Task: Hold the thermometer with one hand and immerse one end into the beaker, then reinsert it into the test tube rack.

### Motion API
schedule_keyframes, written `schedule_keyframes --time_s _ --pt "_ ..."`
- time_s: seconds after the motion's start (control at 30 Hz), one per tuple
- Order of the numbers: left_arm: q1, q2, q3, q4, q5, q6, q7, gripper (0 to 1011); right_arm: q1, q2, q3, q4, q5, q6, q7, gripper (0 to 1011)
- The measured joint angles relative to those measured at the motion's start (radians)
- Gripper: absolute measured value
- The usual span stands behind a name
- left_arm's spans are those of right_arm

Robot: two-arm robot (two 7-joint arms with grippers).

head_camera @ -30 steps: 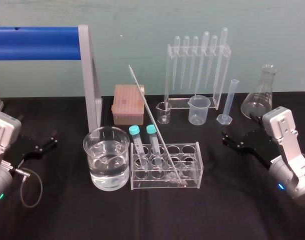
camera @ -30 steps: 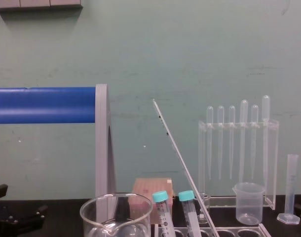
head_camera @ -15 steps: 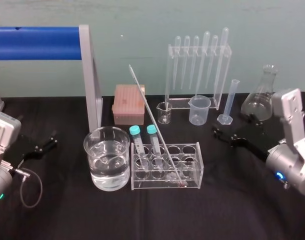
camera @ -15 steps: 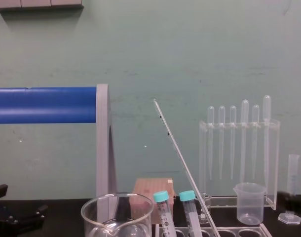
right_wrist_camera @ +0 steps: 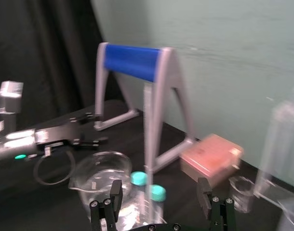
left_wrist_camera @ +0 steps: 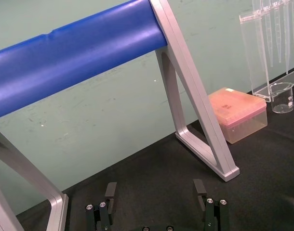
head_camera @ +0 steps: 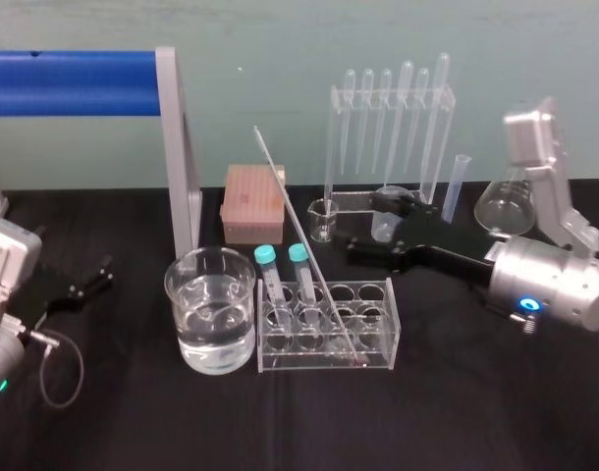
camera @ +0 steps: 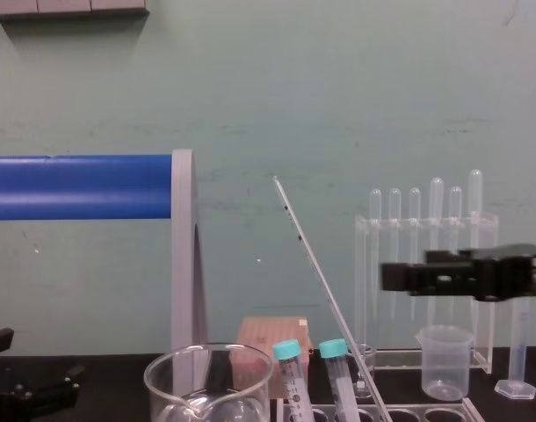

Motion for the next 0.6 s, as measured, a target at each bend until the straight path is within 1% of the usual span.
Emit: schedule_keyframes --time_s 0.07,0.1,0.17,0.23,0.27,0.33,0.43,0.53,0.57,0.6 --pt "0.0 0.0 0.0 0.0 0.0 0.0 0.0 1008 0.025 -0.006 -0.022 0.009 -0.014 -0.003 0.015 1003" --pt "0.0 0.0 0.0 0.0 0.0 0.0 0.0 1008 0.051 -0.015 -0.044 0.022 -0.029 -0.006 0.026 1003" --pt "0.0 0.0 0.0 0.0 0.0 0.0 0.0 1008 0.078 -0.03 -0.064 0.039 -0.045 -0.01 0.031 1003" --pt "0.0 0.0 0.0 0.0 0.0 0.0 0.0 1008 0.104 -0.046 -0.083 0.063 -0.06 -0.013 0.036 1003" --pt "0.0 0.0 0.0 0.0 0.0 0.0 0.0 1008 0.127 -0.063 -0.098 0.085 -0.071 -0.016 0.037 1003" --pt "0.0 0.0 0.0 0.0 0.0 0.0 0.0 1008 0.146 -0.079 -0.111 0.107 -0.081 -0.017 0.037 1002" --pt "0.0 0.0 0.0 0.0 0.0 0.0 0.0 1008 0.192 -0.129 -0.137 0.166 -0.102 -0.008 0.027 1003" --pt "0.0 0.0 0.0 0.0 0.0 0.0 0.0 1008 0.213 -0.157 -0.147 0.194 -0.109 0.007 0.01 1003" --pt "0.0 0.0 0.0 0.0 0.0 0.0 0.0 1008 0.224 -0.174 -0.15 0.211 -0.109 0.021 -0.001 1003" --pt "0.0 0.0 0.0 0.0 0.0 0.0 0.0 1008 0.229 -0.182 -0.152 0.217 -0.109 0.027 -0.004 1003"
